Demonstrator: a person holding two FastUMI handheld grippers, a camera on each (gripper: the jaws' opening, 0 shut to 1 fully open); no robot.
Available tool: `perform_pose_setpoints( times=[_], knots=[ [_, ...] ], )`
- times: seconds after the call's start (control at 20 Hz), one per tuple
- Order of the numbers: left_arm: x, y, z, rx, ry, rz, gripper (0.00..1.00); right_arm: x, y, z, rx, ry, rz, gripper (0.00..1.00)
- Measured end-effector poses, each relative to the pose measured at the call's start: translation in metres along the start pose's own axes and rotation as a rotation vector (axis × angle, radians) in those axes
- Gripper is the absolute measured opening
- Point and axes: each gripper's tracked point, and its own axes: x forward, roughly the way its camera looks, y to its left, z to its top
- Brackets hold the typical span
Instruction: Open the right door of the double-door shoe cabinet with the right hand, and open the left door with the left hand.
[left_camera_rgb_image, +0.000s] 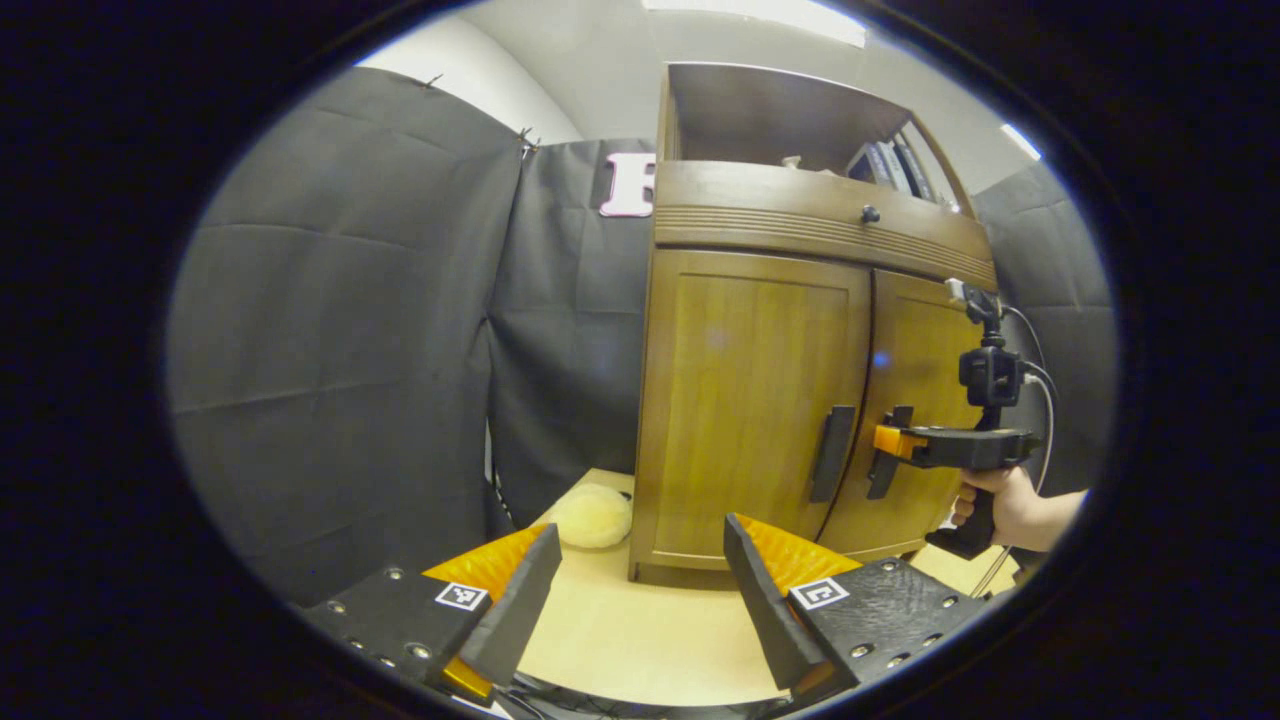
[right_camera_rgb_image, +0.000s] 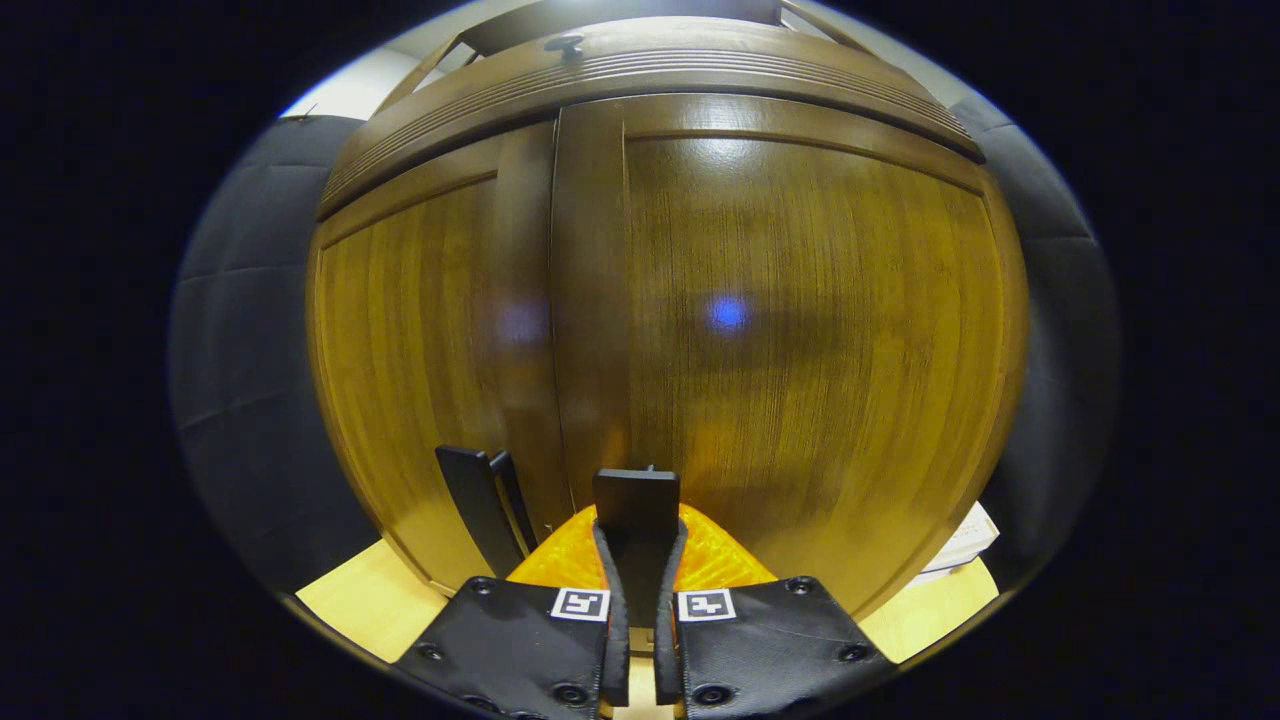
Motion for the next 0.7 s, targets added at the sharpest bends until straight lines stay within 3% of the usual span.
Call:
perform_pose_setpoints(
  times=[0.25,0.7],
  knots=[
    [-0.003,0.001,0.005,-0.031,-0.016,-0.023,0.93,-0.024,-0.001,-0.012,-0.001,0.004,0.02,0.11],
    [0.026,0.005,-0.017,-0.013,0.023,-0.042,0.93,-0.022,0.0,-0.012,0.013,0.005,0.017,0.11]
  ],
)
